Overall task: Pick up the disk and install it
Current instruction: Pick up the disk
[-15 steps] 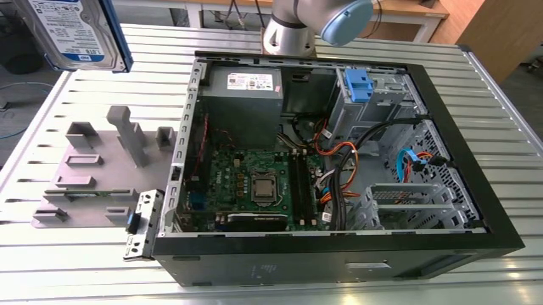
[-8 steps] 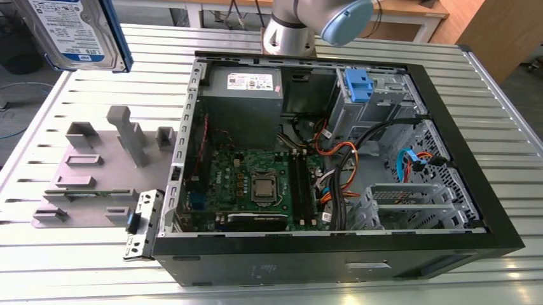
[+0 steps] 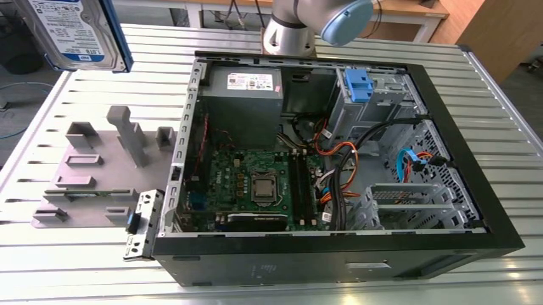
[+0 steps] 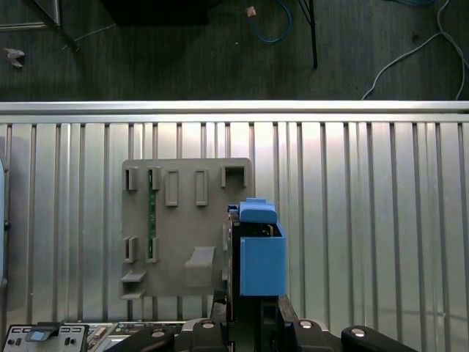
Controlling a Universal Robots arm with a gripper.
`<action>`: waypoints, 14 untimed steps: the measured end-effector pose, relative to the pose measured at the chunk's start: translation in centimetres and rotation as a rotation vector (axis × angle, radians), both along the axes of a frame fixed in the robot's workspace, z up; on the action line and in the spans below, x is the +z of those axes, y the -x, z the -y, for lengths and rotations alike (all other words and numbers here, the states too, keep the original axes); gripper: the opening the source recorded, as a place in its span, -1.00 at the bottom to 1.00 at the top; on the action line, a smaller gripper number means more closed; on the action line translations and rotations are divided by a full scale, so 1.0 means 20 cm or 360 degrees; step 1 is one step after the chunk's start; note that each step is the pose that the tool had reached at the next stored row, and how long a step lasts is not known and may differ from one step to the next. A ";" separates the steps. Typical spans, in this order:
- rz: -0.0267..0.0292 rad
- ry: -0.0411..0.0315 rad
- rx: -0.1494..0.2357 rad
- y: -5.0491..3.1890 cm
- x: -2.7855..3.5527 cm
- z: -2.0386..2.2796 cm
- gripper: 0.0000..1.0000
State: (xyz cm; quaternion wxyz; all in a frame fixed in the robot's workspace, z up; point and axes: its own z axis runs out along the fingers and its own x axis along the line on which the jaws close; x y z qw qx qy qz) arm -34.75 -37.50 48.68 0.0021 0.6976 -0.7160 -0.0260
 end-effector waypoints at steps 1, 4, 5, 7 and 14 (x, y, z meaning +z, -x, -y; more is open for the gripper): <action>0.00001 0.0000 0.0000 -0.004 0.000 0.000 -0.30; 0.00000 0.0000 0.0000 -0.024 0.000 0.000 -0.30; 0.00000 0.0000 0.0000 -0.034 0.000 0.000 -0.30; 0.00001 0.0000 0.0000 -0.057 0.000 0.000 -0.30; 0.00001 0.0000 0.0000 -0.170 0.000 0.000 -0.30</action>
